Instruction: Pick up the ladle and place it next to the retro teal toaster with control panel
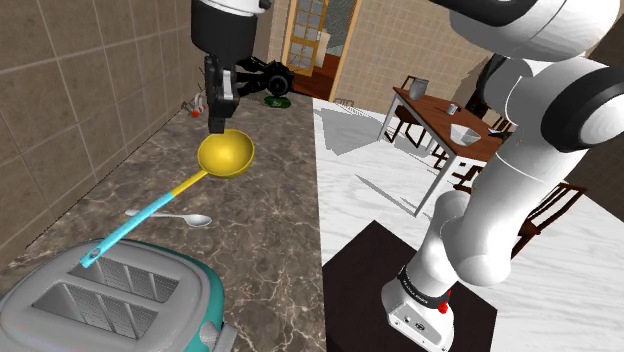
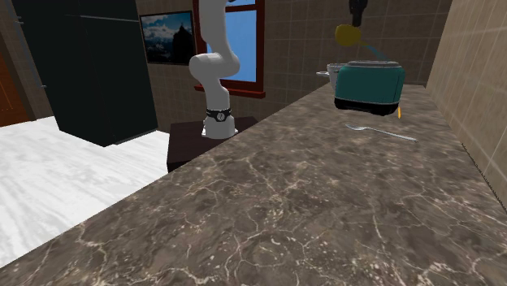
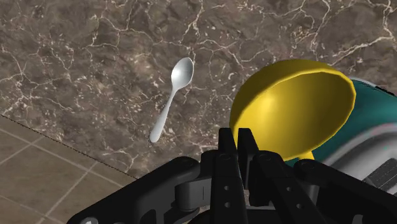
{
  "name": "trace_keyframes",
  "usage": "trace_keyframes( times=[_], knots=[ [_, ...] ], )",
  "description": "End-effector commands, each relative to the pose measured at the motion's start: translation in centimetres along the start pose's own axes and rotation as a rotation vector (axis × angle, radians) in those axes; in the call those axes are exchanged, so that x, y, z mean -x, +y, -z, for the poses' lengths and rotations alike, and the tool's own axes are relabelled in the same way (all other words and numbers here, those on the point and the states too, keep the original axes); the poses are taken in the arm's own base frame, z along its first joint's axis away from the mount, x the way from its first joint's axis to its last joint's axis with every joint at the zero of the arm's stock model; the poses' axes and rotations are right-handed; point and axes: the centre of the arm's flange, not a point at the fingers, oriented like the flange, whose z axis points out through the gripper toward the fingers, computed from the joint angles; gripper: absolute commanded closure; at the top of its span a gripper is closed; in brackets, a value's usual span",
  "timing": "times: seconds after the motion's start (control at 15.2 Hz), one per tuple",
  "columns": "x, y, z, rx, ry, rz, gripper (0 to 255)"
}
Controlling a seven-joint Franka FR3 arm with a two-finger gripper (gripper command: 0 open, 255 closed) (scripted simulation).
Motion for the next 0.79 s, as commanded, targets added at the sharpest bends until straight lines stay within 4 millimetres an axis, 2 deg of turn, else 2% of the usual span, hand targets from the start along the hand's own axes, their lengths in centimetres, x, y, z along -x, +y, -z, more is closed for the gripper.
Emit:
trace_keyframes(
  times=[0.0, 0.13, 0.2, 0.73],
  knots=[
    [-0.2, 2.7, -0.1, 0.001, 0.000, 0.001, 255],
    [-0.3, 5.3, -0.4, 0.001, 0.000, 0.001, 255],
    [-0.4, 7.2, -0.6, 0.001, 0.000, 0.001, 255],
    [-0.2, 6.8, -4.8, 0.001, 0.000, 0.001, 255]
  ],
)
